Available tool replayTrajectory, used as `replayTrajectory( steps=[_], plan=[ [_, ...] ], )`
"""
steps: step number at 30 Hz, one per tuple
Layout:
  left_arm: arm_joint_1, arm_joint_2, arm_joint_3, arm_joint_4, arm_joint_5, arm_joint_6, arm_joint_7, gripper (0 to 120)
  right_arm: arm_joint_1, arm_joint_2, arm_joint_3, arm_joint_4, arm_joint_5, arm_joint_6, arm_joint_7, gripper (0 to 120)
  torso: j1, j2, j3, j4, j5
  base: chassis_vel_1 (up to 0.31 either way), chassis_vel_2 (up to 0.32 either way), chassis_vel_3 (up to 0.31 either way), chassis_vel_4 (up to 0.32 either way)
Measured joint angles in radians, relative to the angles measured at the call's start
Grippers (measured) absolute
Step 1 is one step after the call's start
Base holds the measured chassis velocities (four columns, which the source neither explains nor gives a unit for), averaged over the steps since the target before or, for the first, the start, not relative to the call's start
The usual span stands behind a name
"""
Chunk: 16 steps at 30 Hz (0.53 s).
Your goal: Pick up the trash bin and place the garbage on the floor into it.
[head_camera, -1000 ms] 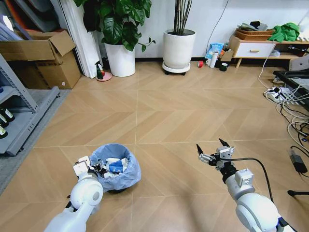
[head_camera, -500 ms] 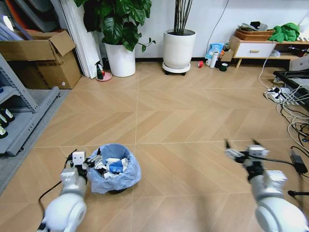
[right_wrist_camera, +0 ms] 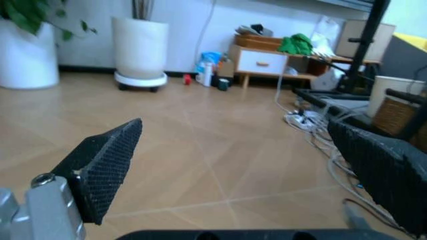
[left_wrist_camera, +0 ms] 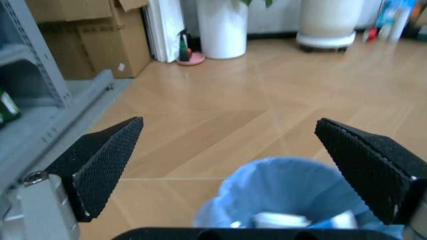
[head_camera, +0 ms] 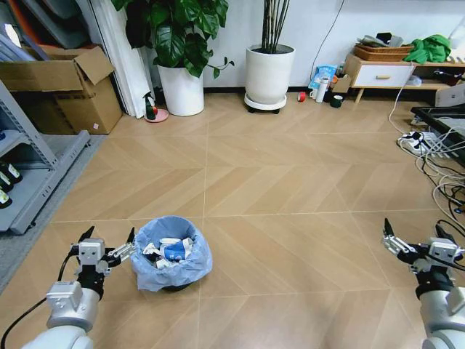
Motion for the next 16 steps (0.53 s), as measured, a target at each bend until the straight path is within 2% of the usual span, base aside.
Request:
replayTrajectory(
  steps=[5,7,11,14,16],
  plan=[
    [0.010,-0.051,0.007,-0.045,-0.123,-0.006,-0.009,100,-0.028,0.070,-0.014,0.048,0.003,0.051,-0.050,100,0.000,0.000,0.000,-0.0001,0.0000,0.000,0.000,0.000,0.000],
    [0.021,-0.078,0.024,-0.059,-0.098,-0.022,-0.021,100,-0.046,0.110,-0.024,0.084,0.002,0.065,-0.063,100,0.000,0.000,0.000,-0.0001,-0.0001,0.000,0.000,0.000,0.000],
    [0.042,-0.091,0.034,-0.063,-0.039,-0.046,-0.019,100,-0.072,0.145,-0.020,0.109,-0.018,0.101,-0.094,100,0.000,0.000,0.000,0.0001,-0.0001,0.000,0.000,0.000,0.000],
    [0.056,-0.093,0.052,-0.069,-0.074,-0.058,-0.020,100,-0.093,0.171,-0.021,0.123,-0.017,0.128,-0.104,100,0.000,0.000,0.000,-0.0001,-0.0001,0.000,0.000,0.000,0.000],
    [0.061,-0.093,0.073,-0.065,-0.114,-0.107,-0.016,100,-0.120,0.198,-0.033,0.134,-0.011,0.169,-0.114,100,0.000,0.000,0.000,-0.0002,0.0000,0.000,0.000,0.000,0.000]
  ],
)
